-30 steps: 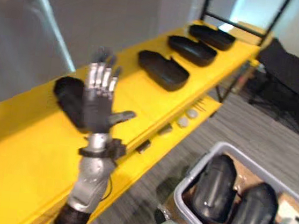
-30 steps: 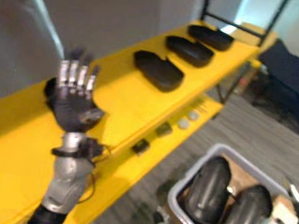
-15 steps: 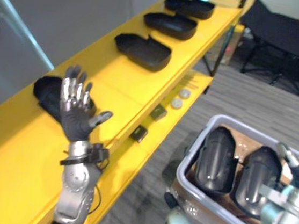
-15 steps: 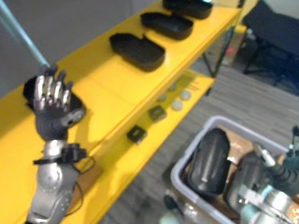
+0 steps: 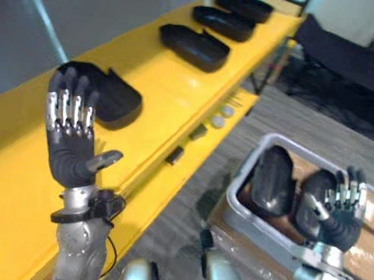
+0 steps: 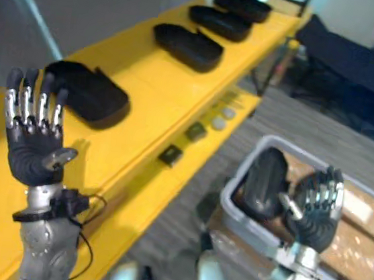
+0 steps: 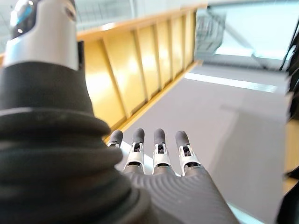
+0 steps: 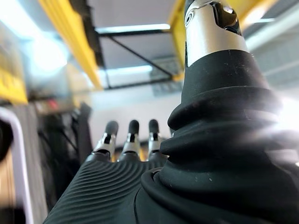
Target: Walk over and take plastic housings, then place them on the shelf
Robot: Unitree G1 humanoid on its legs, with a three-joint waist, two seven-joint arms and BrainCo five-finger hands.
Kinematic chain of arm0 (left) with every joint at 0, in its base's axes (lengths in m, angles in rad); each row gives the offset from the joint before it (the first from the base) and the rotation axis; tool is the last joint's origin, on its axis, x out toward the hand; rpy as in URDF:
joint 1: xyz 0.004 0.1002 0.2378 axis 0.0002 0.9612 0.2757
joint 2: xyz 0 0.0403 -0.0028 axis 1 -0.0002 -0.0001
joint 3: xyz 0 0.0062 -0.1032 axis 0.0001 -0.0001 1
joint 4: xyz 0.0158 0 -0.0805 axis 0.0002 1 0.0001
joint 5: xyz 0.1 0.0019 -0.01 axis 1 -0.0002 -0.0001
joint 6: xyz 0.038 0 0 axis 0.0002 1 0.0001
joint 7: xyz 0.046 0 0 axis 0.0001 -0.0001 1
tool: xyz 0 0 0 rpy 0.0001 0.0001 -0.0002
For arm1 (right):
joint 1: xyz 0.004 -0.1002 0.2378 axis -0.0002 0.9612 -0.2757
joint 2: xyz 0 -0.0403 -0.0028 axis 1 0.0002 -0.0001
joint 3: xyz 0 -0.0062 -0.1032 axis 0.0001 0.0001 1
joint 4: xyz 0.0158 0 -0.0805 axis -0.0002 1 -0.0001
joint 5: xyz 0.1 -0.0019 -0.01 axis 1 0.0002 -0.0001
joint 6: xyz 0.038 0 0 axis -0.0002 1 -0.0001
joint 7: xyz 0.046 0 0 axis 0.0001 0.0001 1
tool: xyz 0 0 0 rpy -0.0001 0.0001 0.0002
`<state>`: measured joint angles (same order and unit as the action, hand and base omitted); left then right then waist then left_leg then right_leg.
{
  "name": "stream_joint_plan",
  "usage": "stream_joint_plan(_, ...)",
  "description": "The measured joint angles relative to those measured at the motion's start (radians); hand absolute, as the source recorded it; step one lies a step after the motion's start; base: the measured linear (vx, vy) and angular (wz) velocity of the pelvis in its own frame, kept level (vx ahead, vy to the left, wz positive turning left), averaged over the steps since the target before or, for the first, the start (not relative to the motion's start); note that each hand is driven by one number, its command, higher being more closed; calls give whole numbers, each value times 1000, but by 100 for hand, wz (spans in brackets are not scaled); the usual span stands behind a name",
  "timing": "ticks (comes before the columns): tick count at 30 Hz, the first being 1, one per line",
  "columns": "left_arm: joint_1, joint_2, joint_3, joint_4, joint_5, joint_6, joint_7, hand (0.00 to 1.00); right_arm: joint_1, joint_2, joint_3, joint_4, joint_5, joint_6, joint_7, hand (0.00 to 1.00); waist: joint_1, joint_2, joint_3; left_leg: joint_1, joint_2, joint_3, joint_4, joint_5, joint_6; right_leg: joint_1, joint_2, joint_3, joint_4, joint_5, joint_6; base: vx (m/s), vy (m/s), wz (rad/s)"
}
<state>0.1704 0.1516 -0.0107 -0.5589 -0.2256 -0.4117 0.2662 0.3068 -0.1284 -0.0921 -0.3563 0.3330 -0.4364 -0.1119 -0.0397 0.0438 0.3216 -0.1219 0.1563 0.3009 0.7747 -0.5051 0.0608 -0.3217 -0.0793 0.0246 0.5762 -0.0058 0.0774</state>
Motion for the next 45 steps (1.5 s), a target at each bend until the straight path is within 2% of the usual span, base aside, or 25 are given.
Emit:
stream_joint_plan(3, 64, -1, 113, 2, -4, 18, -13, 0, -105, -41, 81, 69, -65, 13, -3, 0, 46, -6, -7, -1, 35, 71, -91, 72, -25, 51, -102, -24, 158, -110, -34, -237, -32, -77)
stream_joint_plan(4, 73, -1, 135, 5, -4, 22, -18, 0, -124, -47, 81, 92, -85, 23, -5, 0, 57, -8, -12, -1, 38, 73, -120, 91, -34, 74, -125, -42, 147, -119, -31, -110, -129, -53)
stream_joint_plan(6, 100, 3, 216, 27, -33, 22, -68, 0, -175, -88, 74, 180, -165, 75, -47, 0, 108, -32, -48, -34, 41, 65, -215, 139, -90, 175, -191, -87, 19, -120, -29, -67, -172, -50)
stream_joint_plan(9, 146, 31, 245, 45, -117, 22, -125, 0, -199, -107, 40, 215, -203, 146, -100, 0, 146, -65, -70, -92, 39, 7, -229, 199, -122, 252, -213, -107, -187, -88, 10, -79, -235, -78)
stream_joint_plan(10, 151, 41, 243, 59, -128, 22, -133, 0, -195, -107, 32, 218, -205, 161, -109, 0, 145, -81, -79, -95, 39, 12, -227, 204, -126, 262, -219, -107, -221, -73, 19, -42, -263, -72)
stream_joint_plan(11, 147, 43, 242, 80, -132, 21, -135, 0, -188, -109, 5, 220, -205, 183, -115, 0, 130, -103, -94, -106, 45, 9, -211, 215, -129, 283, -218, -116, -264, -88, 74, 7, -253, -43)
stream_joint_plan(12, 144, 32, 233, 81, -133, 19, -135, 0, -183, -112, -15, 221, -207, 192, -125, 0, 122, -101, -93, -110, 51, 6, -202, 220, -134, 286, -210, -119, -279, -108, 110, 44, -345, -46)
stream_joint_plan(13, 145, 4, 208, 81, -134, 12, -138, 0, -175, -121, -55, 224, -210, 209, -145, 0, 99, -80, -90, -127, 66, -49, -192, 230, -149, 284, -182, -128, -296, -128, 140, 52, -388, -46)
stream_joint_plan(14, 140, -22, 176, 81, -158, 5, -142, 0, -171, -135, -92, 229, -206, 220, -170, 0, 71, -50, -85, -138, 78, -104, -216, 244, -173, 262, -150, -126, -292, -129, 141, 39, -362, -41)
stream_joint_plan(16, 98, -41, 137, 81, -160, -12, -142, 0, -170, -142, -152, 233, -186, 220, -205, 0, 29, -37, -70, -127, 82, -124, -296, 285, -204, 198, -129, -100, -259, -130, 136, 0, -224, -44)
stream_joint_plan(17, 66, -44, 121, 83, -160, -36, -141, 0, -177, -142, -167, 235, -182, 218, -221, 0, 20, -48, -51, -114, 81, -119, -330, 301, -212, 171, -125, -87, -245, -129, 134, -29, -179, -56)
stream_joint_plan(19, 11, -43, 71, 99, -161, -68, -145, 0, -177, -140, -187, 238, -172, 215, -240, 0, 14, -43, -29, -103, 79, -107, -374, 322, -220, 137, -114, -64, -245, -117, 115, -48, -102, -50)
stream_joint_plan(22, -94, -40, -43, 142, -161, -78, -192, 0, -194, -102, -185, 250, -149, 212, -262, 0, -28, -51, 34, -111, 75, -95, -398, 341, -221, 114, -110, -49, -273, -97, 102, -80, -41, -28)
stream_joint_plan(23, -139, -41, -132, 200, -161, -44, -238, 0, -205, -79, -180, 268, -145, 212, -268, 0, -38, -48, 50, -123, 74, -95, -396, 341, -220, 114, -109, -47, -310, -70, 103, -58, 24, -13)
stream_joint_plan(26, -191, -37, -264, 329, -113, 63, -263, 0, -285, -71, -146, 344, -109, 210, -280, 0, -39, -48, 69, -132, 65, -97, -395, 341, -218, 116, -113, -45, -358, -21, 106, -45, 47, -14)
stream_joint_plan(28, -226, -27, -339, 458, -27, 140, -225, 0, -366, -73, -106, 404, -110, 211, -283, 0, -28, -47, 75, -145, 56, -105, -387, 341, -215, 117, -119, -45, -383, 0, 109, -47, 58, -2)
stream_joint_plan(30, -248, -18, -385, 612, 42, 236, -179, 0, -534, -97, -68, 533, -106, 257, -285, 0, -22, -45, 101, -159, 35, -147, -380, 349, -203, 138, -132, -59, -407, 15, 116, -57, 44, 27)
stream_joint_plan(31, -247, -16, -389, 640, 47, 252, -177, 0, -582, -112, -58, 574, -102, 268, -286, 0, -15, -42, 112, -159, 33, -154, -381, 352, -199, 145, -132, -65, -413, 23, 114, -106, 40, 34)
stream_joint_plan(33, -229, -6, -405, 734, 87, 299, -169, 0, -737, -192, -50, 722, -67, 297, -301, 0, 29, -29, 132, -179, 19, -183, -379, 361, -193, 151, -141, -89, -417, 26, 114, -117, 24, 34)
stream_joint_plan(35, -199, 1, -397, 795, 105, 322, -149, 0, -847, -250, -51, 828, -44, 301, -305, 0, 45, -22, 136, -199, 3, -210, -381, 376, -187, 150, -150, -112, -417, 27, 114, -77, 18, 44)
stream_joint_plan(36, -180, 4, -387, 857, 138, 327, -127, 0, -922, -295, -50, 905, -19, 301, -303, 0, 66, -17, 138, -206, -1, -220, -381, 383, -186, 150, -154, -121, -417, 28, 115, -80, 19, 34)
stream_joint_plan(39, -141, 0, -369, 939, 172, 310, -69, 0, -1050, -395, -44, 1037, 11, 299, -300, 0, 89, 8, 151, -227, -16, -253, -381, 395, -181, 157, -163, -158, -416, 30, 117, -66, 16, 37)
stream_joint_plan(41, -92, -19, -317, 998, 162, 267, 11, 0, -1155, -480, -25, 1147, 15, 299, -306, 0, 126, 40, 168, -233, -34, -270, -391, 412, -175, 158, -177, -175, -414, 31, 119, -68, 25, 27)
stream_joint_plan(44, -67, -45, -268, 1071, 153, 207, 67, 0, -1233, -533, -1, 1265, 14, 329, -333, 0, 144, 76, 171, -259, -54, -302, -403, 433, -173, 156, -190, -217, -412, 31, 120, -59, 17, 33)
stream_joint_plan(45, -66, -43, -257, 1088, 152, 187, 79, 0, -1249, -538, 4, 1295, 14, 336, -342, 0, 151, 77, 171, -263, -55, -305, -409, 440, -174, 149, -190, -218, -411, 31, 120, -56, 4, 31)
